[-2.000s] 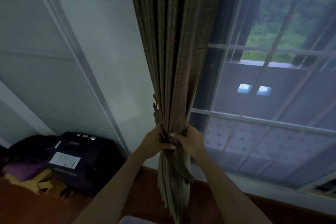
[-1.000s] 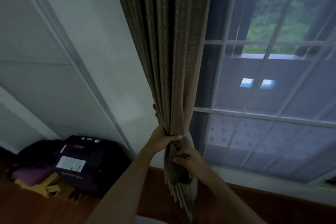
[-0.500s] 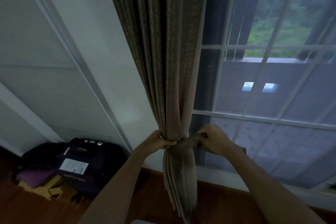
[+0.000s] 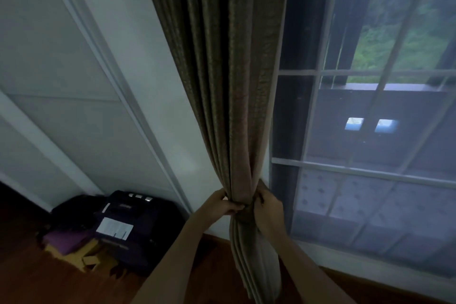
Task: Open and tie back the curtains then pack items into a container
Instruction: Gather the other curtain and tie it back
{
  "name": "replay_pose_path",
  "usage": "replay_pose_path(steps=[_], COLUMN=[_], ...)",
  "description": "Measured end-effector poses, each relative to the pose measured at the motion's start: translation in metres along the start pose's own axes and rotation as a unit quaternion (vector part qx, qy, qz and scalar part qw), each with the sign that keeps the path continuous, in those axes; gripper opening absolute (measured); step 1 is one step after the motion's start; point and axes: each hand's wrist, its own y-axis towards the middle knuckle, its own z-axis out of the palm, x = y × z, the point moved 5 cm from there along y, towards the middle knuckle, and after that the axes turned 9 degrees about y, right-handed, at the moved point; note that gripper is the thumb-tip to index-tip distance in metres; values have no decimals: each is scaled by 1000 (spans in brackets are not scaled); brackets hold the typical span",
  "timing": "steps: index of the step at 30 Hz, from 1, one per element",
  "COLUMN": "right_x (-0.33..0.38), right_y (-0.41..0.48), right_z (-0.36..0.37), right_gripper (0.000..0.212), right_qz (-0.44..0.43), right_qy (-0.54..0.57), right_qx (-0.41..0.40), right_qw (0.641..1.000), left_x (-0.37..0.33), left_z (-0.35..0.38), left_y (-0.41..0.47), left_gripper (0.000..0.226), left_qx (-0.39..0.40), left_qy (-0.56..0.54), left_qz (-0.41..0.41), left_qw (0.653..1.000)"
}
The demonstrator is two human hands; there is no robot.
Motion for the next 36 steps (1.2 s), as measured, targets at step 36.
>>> replay_pose_path(steps=[36], right_x=[-19], right_y=[5], right_z=[14], right_gripper=[36], right_qz=[-24], right_qy=[-23], right_qx=[102], right_qw=[994], left_x=[-19], left_z=[-22], left_y=[3], left_gripper=[21], left_qx=[-250], left_qy=[456], left_qz=[238], left_qw=[820])
